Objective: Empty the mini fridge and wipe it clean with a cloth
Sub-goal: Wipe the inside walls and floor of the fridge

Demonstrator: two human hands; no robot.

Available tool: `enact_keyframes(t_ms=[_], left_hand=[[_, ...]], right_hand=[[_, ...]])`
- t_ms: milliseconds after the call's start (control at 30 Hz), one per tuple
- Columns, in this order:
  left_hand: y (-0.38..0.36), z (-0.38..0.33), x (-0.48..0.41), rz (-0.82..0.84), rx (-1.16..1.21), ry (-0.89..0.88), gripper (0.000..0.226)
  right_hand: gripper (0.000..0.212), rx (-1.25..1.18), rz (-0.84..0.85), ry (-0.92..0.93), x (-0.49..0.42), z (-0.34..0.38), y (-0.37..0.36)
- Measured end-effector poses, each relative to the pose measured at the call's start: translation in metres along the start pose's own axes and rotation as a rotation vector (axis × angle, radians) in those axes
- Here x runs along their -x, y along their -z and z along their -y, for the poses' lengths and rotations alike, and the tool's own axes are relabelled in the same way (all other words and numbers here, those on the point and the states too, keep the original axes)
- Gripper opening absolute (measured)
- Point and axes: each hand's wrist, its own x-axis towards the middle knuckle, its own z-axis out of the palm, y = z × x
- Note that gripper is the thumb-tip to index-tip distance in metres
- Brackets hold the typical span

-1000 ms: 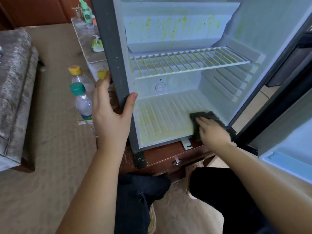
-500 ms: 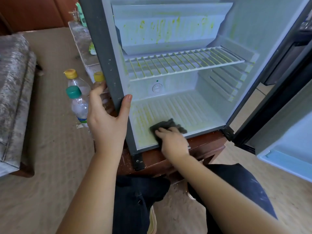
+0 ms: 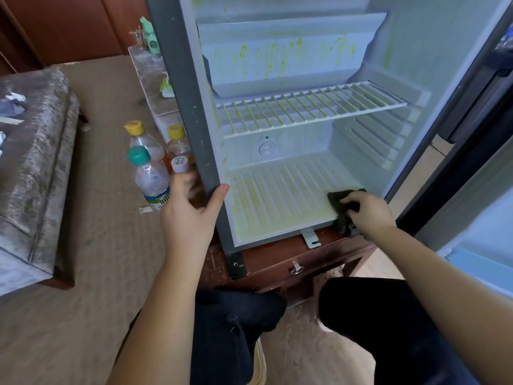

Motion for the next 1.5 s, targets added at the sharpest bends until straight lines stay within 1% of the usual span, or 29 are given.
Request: enact_keyframes(t_ms=[67, 100, 167, 300, 400, 467, 567, 600, 667, 800, 867, 933, 1067, 1167, 1333, 1500], left_hand=[[0.001, 0.002, -0.003, 0.011, 0.031, 0.024, 0.038], [0.001, 0.002, -0.004, 0.012, 0.049, 0.036, 0.038], [0.001, 0.0, -0.005, 0.018, 0.078, 0.059, 0.038], [0.001, -0.003, -0.005, 0.009, 0.103, 0.065, 0.036], [-0.001, -0.002, -0.004, -0.001, 0.123, 0.071, 0.036], [-0.002, -0.002, -0.004, -0.004, 0.126, 0.071, 0.036], [-0.002, -0.001, -0.004, -0.001, 0.133, 0.074, 0.036], [-0.002, 0.0, -0.004, 0.002, 0.139, 0.077, 0.036], [-0.002, 0.001, -0.004, 0.009, 0.142, 0.083, 0.036], [0.0, 0.004, -0.005, 0.028, 0.146, 0.088, 0.038], [0.001, 0.005, -0.006, 0.037, 0.145, 0.086, 0.038], [0.002, 0.004, -0.007, 0.047, 0.142, 0.083, 0.037], [0.006, 0.001, -0.01, 0.055, 0.134, 0.095, 0.036], [0.008, 0.003, -0.012, 0.069, 0.118, 0.105, 0.038], [0.009, 0.002, -0.012, 0.082, 0.134, 0.124, 0.043], [0.011, 0.002, -0.016, 0.094, 0.16, 0.145, 0.042]], right_hand=[[0.031, 0.022, 0.038, -0.03, -0.002, 0.004, 0.002], [0.03, 0.025, 0.056, -0.016, -0.001, 0.012, 0.0], [0.03, -0.007, 0.109, 0.075, 0.008, 0.036, -0.009], [0.033, -0.155, 0.261, 0.243, 0.043, 0.104, -0.048], [0.035, -0.141, 0.26, 0.373, 0.063, 0.149, -0.078], [0.036, -0.129, 0.253, 0.408, 0.067, 0.157, -0.086], [0.035, -0.127, 0.29, 0.452, 0.062, 0.141, -0.078], [0.034, -0.121, 0.293, 0.45, 0.058, 0.133, -0.072], [0.031, -0.14, 0.269, 0.385, 0.043, 0.113, -0.058], [0.027, -0.123, 0.098, 0.164, 0.011, 0.054, -0.027], [0.026, -0.094, 0.029, 0.086, 0.004, 0.027, -0.017], [0.025, -0.093, -0.014, 0.068, 0.004, 0.015, -0.019], [0.025, -0.169, -0.09, 0.144, 0.009, 0.026, -0.043], [0.029, -0.155, -0.031, 0.223, -0.007, 0.056, -0.059], [0.041, -0.005, 0.134, 0.328, -0.055, 0.111, -0.074], [0.048, 0.011, 0.245, 0.447, -0.093, 0.151, -0.09]])
